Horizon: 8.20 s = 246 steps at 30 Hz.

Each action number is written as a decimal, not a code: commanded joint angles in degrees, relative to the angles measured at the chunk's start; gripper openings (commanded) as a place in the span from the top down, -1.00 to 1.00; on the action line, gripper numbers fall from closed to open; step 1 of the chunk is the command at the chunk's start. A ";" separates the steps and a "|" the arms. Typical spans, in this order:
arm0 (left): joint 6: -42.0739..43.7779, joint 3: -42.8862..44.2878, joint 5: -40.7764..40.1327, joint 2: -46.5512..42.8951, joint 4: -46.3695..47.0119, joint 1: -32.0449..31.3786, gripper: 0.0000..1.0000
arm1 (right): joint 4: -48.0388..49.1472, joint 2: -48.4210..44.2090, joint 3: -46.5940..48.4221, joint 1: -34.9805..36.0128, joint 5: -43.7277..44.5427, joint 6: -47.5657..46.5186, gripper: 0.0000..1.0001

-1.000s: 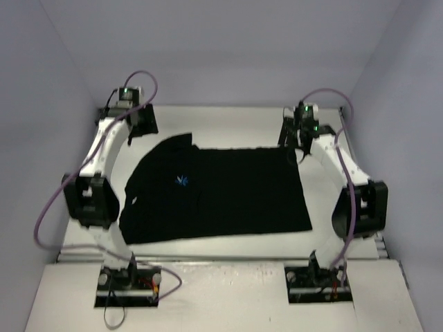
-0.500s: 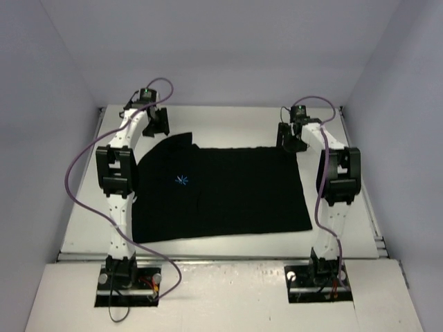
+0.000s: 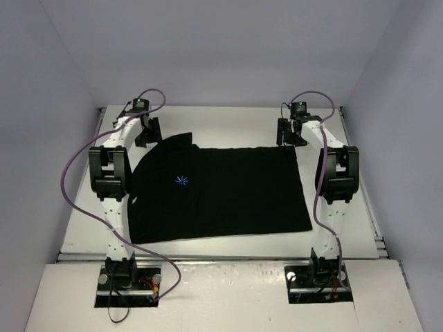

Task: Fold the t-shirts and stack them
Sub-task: Grap the side of the flattened tshirt furthest away from the robot with both arms, then fold the other side of the tshirt into a rectangle

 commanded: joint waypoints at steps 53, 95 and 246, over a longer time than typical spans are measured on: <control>9.27 0.10 3.06 3.03 -1.69 3.12 0.49 | 4.30 6.25 2.71 -1.53 -5.61 -5.72 -0.28; 12.93 -24.30 7.02 -26.52 10.75 5.84 1.00 | 8.22 -26.24 -22.32 -0.65 1.08 -4.09 1.00; -0.31 -39.95 -5.06 -22.33 15.41 2.19 0.20 | 15.38 -15.30 -33.45 1.78 5.96 11.16 -0.15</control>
